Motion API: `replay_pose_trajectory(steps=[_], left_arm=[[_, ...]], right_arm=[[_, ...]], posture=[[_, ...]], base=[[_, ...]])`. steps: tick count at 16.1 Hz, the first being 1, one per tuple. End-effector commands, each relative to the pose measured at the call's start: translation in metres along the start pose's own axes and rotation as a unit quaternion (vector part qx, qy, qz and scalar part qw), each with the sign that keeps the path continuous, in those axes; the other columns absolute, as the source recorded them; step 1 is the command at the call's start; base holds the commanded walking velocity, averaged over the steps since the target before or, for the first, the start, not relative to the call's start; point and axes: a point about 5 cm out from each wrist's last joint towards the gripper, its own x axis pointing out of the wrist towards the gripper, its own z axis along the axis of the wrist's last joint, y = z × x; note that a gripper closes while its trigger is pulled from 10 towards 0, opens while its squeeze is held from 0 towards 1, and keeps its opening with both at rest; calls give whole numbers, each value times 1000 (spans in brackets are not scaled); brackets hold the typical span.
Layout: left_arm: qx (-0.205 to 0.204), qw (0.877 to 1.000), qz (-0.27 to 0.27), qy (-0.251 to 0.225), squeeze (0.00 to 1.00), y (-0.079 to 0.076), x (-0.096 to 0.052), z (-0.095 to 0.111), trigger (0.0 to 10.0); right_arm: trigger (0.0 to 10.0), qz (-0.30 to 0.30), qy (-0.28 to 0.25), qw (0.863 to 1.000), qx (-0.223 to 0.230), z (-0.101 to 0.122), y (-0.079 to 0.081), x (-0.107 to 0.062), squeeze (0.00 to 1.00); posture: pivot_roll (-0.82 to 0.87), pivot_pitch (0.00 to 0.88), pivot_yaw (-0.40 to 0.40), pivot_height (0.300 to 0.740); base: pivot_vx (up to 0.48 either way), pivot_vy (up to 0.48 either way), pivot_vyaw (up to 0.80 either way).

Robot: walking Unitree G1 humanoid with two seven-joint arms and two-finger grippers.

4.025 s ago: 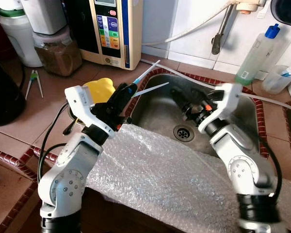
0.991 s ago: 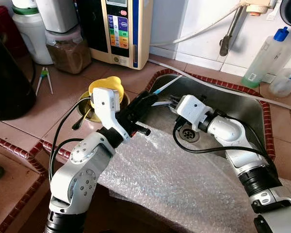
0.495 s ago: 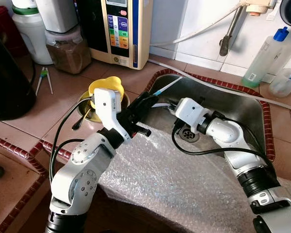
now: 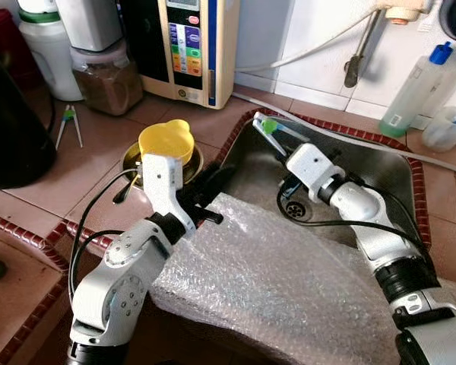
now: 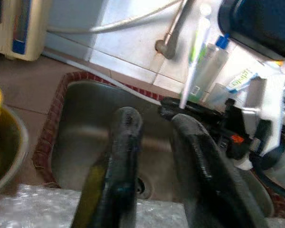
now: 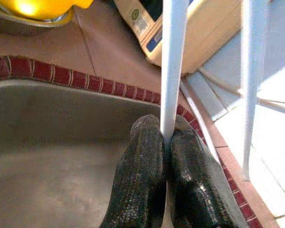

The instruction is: Kitchen organization

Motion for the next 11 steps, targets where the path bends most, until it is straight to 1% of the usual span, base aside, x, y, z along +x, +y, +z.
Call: replay_pose_trajectory(steps=[1, 3, 4, 5, 6, 7, 8, 9, 10, 11], left_arm=[[10, 1000, 3, 11, 1000, -1, 1, -2, 10000], [22, 999, 1, 24, 1000, 0, -2, -4, 10000], [37, 999, -1, 37, 1000, 1, -4, -7, 10000], [48, 998, 0, 47, 1000, 2, -5, -10, 10000], [60, 997, -1, 56, 1000, 4, -7, -12, 10000], [68, 996, -5, 63, 1000, 4, -7, -13, 10000], [75, 994, -10, 73, 1000, 3, -8, -16, 10000], [82, 993, -11, 80, 1000, 4, -8, -18, 10000], [91, 992, -14, 91, 1000, 4, -10, -21, 10000], [92, 991, -15, 93, 1000, 4, -10, -22, 10000]], right_arm=[[0, -2, 10, 1000, -3, -3, -2, 1, 0], [0, -4, 26, 1000, -6, -7, -3, 1, 0], [0, 5, 45, 999, -2, -13, -1, 1, 0], [2745, 14, 66, 998, 3, -20, 2, 0, 0], [3098, 24, 92, 995, 14, -29, 6, -2, 0], [3686, 27, 109, 994, 19, -34, 8, -4, 0], [6784, 23, 127, 991, 27, -41, 8, -7, 0], [7176, 20, 137, 990, 36, -46, 8, -9, 0], [9176, 13, 149, 988, 44, -50, 8, -11, 0], [10000, 12, 152, 987, 46, -51, 7, -11, 0]], posture=[[13, 103, -4, 740], [17, 108, -4, 740], [18, 110, -3, 740], [19, 111, -2, 740], [19, 112, -1, 740], [19, 113, -1, 740], [18, 113, 0, 740], [17, 114, 1, 740], [17, 114, 2, 740], [17, 114, 3, 740]], base=[[0, 0, 0], [0, 0, 0], [0, 0, 0], [0, 0, 0], [0, 0, 0], [0, 0, 0], [0, 0, 0], [0, 0, 0], [0, 0, 0], [0, 0, 0]])
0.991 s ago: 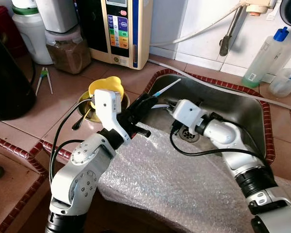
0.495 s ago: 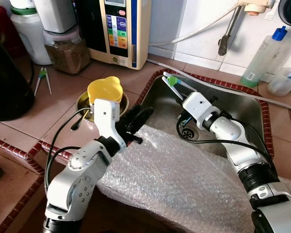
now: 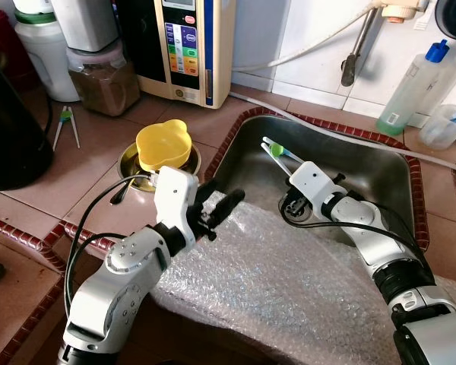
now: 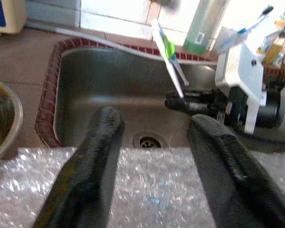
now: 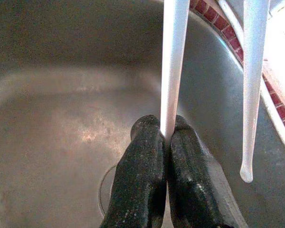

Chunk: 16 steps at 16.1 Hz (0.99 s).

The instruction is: Kitchen organization

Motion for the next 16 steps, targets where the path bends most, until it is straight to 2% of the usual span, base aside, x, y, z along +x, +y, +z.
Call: replay_pose_trajectory(steps=[1, 2, 3, 6, 8, 10, 13, 16], left_arm=[[7, 1000, -3, 10, 1000, -1, 0, -4, 10000], [11, 1000, -3, 11, 1000, -1, 0, -5, 10000], [13, 1000, -3, 12, 1000, -1, 0, -5, 10000], [18, 1000, -2, 15, 1000, -1, 1, -6, 10000], [21, 1000, -1, 16, 1000, -1, 1, -6, 10000], [24, 1000, 2, 12, 1000, -1, 2, -5, 10000], [29, 999, 27, 4, 1000, 5, 3, -4, 10000], [29, 998, 47, -8, 1000, 7, 3, -1, 10000]], right_arm=[[10000, -13, 20, 1000, 14, -7, -7, -2, 0], [10000, -19, 34, 999, 26, -12, -8, -2, 0], [10000, -23, 42, 998, 38, -15, -8, -3, 1000], [10000, -16, 69, 996, 60, -23, -6, -3, 1000], [10000, -17, 68, 995, 75, -23, -5, -3, 1000], [10000, -21, 63, 992, 106, -21, -6, -2, 1000], [10000, -30, 56, 990, 123, -20, -10, -3, 1000], [10000, -68, 21, 985, 159, -14, -14, -7, 1000]], posture=[[16, 114, 3, 740], [18, 112, 3, 740], [18, 112, 2, 740], [18, 108, 1, 740], [17, 106, 1, 740], [16, 107, 1, 740], [15, 107, -2, 740], [15, 109, -10, 740]], base=[[0, 0, 0], [0, 0, 0], [0, 0, 0], [0, 0, 0], [0, 0, 0], [0, 0, 0], [0, 0, 0], [0, 0, 0]])
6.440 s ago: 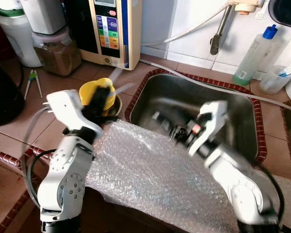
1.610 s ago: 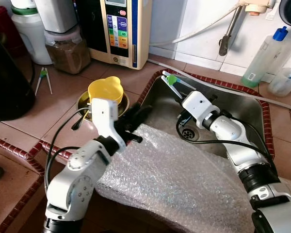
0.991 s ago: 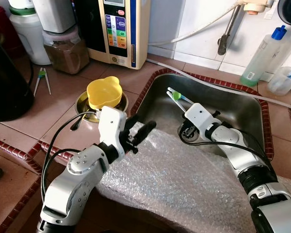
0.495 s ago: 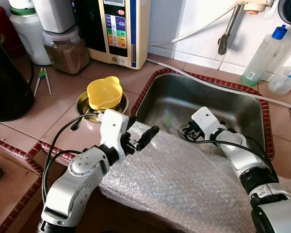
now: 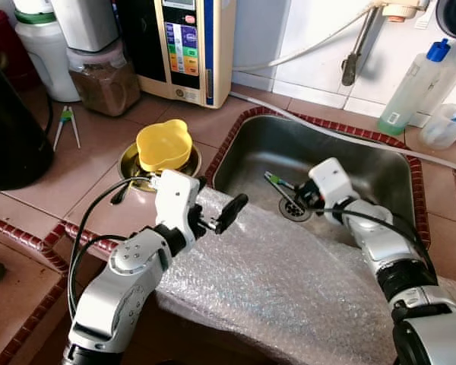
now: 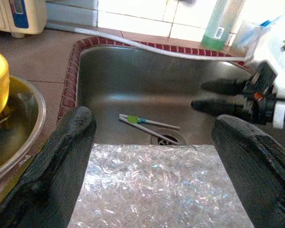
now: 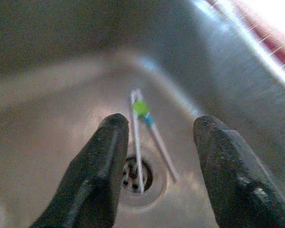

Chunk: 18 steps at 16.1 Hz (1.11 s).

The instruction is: Kitchen organization

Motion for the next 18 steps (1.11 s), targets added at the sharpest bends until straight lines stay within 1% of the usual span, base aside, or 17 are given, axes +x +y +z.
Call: replay_pose_trajectory(steps=[1, 2, 4, 6, 8, 9, 10, 11, 14, 15, 16, 18], left_arm=[[7, 1000, 17, -9, 1000, 3, 0, 3, 10000], [9, 999, 31, -16, 1000, 5, 0, 3, 10000], [16, 998, 59, -32, 1000, 10, -1, 6, 10000], [26, 992, 108, -65, 1000, 19, -3, 13, 10000], [35, 986, 140, -85, 1000, 24, -4, 18, 10000], [37, 984, 146, -90, 0, 25, -5, 19, 10000], [39, 982, 155, -99, 0, 27, -7, 21, 10000], [38, 977, 175, -114, 0, 30, -9, 24, 10000], [33, 971, 196, -132, 0, 33, -12, 26, 10000], [30, 971, 196, -135, 0, 33, -11, 27, 10000], [30, 971, 193, -138, 0, 32, -10, 28, 10000], [31, 974, 176, -140, 0, 28, -8, 29, 10000]], right_arm=[[10000, -16, -18, 999, 23, 3, -2, -3, 1000], [10000, -36, -46, 998, 34, 9, -3, -5, 1000], [10000, -69, -81, 993, 59, 15, -6, -11, 1000], [10000, -120, -123, 981, 85, 22, -16, -22, 1000], [10000, -144, -146, 972, 113, 25, -21, -31, 1000], [10000, -154, -159, 967, 123, 27, -24, -37, 1000], [10000, -154, -168, 965, 133, 30, -24, -42, 553], [10000, -161, -178, 960, 146, 33, -26, -49, 0], [10000, -159, -194, 954, 165, 40, -24, -61, 0], [10000, -153, -199, 952, 175, 43, -20, -63, 0], [10000, -145, -202, 952, 176, 46, -16, -65, 0], [10000, -132, -208, 951, 187, 52, -7, -67, 0]], posture=[[16, 110, -11, 740], [15, 109, -9, 740], [11, 108, -9, 740], [5, 106, -9, 740], [0, 102, -10, 740], [0, 101, -10, 740], [-3, 99, -9, 740], [-5, 98, -9, 740], [-11, 97, -9, 740], [-16, 96, -8, 740], [-17, 96, -8, 740], [-22, 93, -6, 740]], base=[[0, 0, 0], [0, 0, 0], [0, 0, 0], [0, 0, 0], [0, 0, 0], [0, 0, 0], [0, 0, 0], [0, 0, 0], [0, 0, 0], [0, 0, 0], [0, 0, 0], [0, 0, 0]])
